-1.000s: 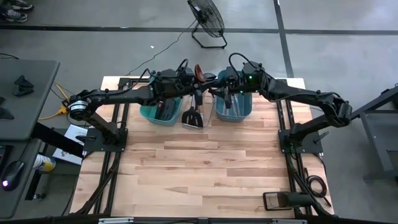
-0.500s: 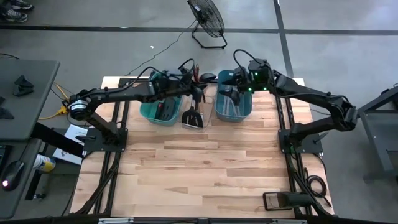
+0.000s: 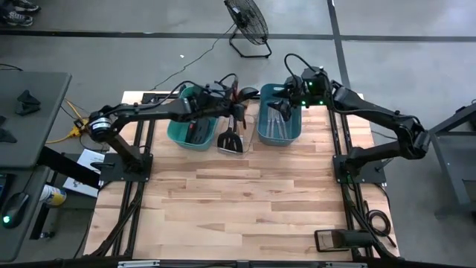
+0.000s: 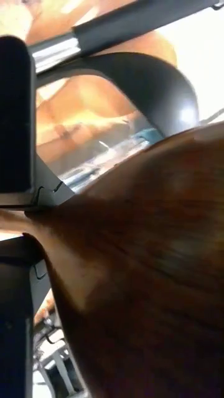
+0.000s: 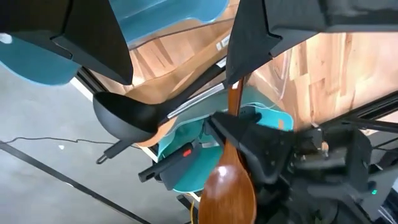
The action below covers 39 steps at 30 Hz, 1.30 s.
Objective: Pick & Place Kitchen Items
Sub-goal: Put the brown serving spoon into the transparent bin
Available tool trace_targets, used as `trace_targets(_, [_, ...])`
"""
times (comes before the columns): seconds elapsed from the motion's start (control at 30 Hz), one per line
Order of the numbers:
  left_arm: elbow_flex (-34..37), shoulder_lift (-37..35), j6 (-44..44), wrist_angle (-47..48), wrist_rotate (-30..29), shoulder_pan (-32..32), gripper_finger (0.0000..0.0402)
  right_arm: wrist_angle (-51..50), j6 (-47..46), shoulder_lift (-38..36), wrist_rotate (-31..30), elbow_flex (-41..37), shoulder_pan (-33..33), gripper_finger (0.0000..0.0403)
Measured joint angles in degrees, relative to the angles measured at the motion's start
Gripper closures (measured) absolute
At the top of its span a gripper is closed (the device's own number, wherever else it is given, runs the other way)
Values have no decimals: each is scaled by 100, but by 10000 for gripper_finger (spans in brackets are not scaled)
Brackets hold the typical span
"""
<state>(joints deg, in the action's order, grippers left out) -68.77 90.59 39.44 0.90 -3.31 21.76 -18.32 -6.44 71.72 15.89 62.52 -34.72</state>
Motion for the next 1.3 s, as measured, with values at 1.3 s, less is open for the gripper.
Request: trace_targets(1.3, [-476,1040,453,1005,-580,-268,368,-506,-93,2,-237,0,-33,153])
